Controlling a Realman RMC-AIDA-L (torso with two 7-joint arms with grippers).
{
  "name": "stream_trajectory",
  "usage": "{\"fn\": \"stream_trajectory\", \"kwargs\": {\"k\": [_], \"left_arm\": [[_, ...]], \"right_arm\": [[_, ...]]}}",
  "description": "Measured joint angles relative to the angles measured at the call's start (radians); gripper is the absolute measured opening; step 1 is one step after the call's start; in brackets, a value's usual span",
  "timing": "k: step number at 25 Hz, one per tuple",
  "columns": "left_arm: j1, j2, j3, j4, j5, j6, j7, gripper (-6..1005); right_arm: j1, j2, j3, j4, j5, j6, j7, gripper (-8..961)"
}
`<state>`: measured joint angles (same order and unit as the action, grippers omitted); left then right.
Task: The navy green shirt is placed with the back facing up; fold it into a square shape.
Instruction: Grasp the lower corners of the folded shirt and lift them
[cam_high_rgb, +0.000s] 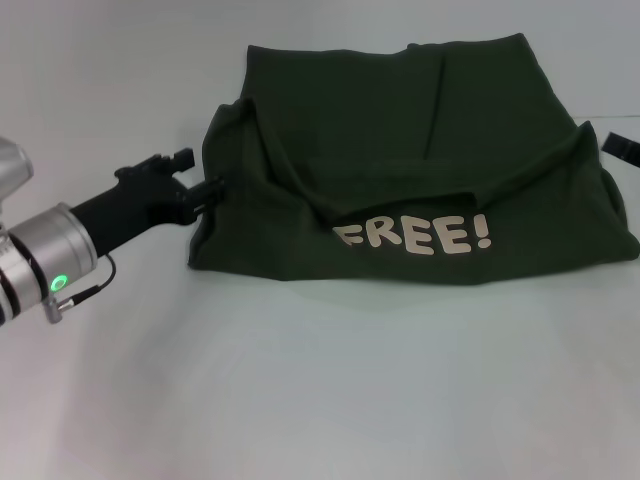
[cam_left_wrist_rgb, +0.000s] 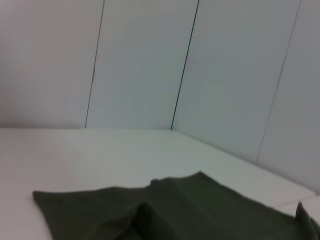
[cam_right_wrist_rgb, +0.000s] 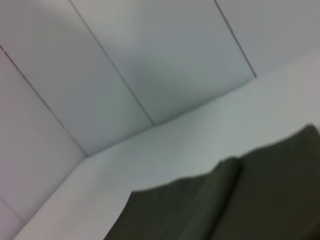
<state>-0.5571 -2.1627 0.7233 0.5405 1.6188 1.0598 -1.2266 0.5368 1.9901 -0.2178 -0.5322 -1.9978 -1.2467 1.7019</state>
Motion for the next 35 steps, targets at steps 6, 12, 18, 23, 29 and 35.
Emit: {"fn": "stream_trajectory", "kwargs": {"k": [6, 12, 18, 23, 29, 35], "left_arm": [[0.032, 0.003, 0.026, 0.020, 0.057, -0.024, 0.034, 699], [0.041, -0.002, 0.073, 0.027, 0.117, -0.088, 0.072, 699], [0.044, -0.002, 0.131, 0.024, 0.133, -0.141, 0.072, 695], [0.043, -0.002, 0.184, 0.023, 0.139, -0.188, 0.050, 691], [0.040, -0.002, 0.251, 0.021, 0.140, -0.236, 0.013, 694], [0.035, -0.002, 0.261, 0.014, 0.141, -0.280, -0.002, 693]], "right_arm": [[-0.051, -0.027, -0.015, -0.025, 0.005, -0.088, 0.093, 601], [-0.058, -0.036, -0.006, -0.034, 0.006, -0.099, 0.135, 598], [-0.049, -0.032, -0.005, -0.035, 0.007, -0.089, 0.137, 596], [-0.047, -0.028, -0.005, -0.035, 0.007, -0.082, 0.137, 596], [-0.053, -0.026, -0.005, -0.035, 0.008, -0.080, 0.138, 597], [-0.053, -0.024, -0.005, -0.028, 0.008, -0.069, 0.137, 597]]}}
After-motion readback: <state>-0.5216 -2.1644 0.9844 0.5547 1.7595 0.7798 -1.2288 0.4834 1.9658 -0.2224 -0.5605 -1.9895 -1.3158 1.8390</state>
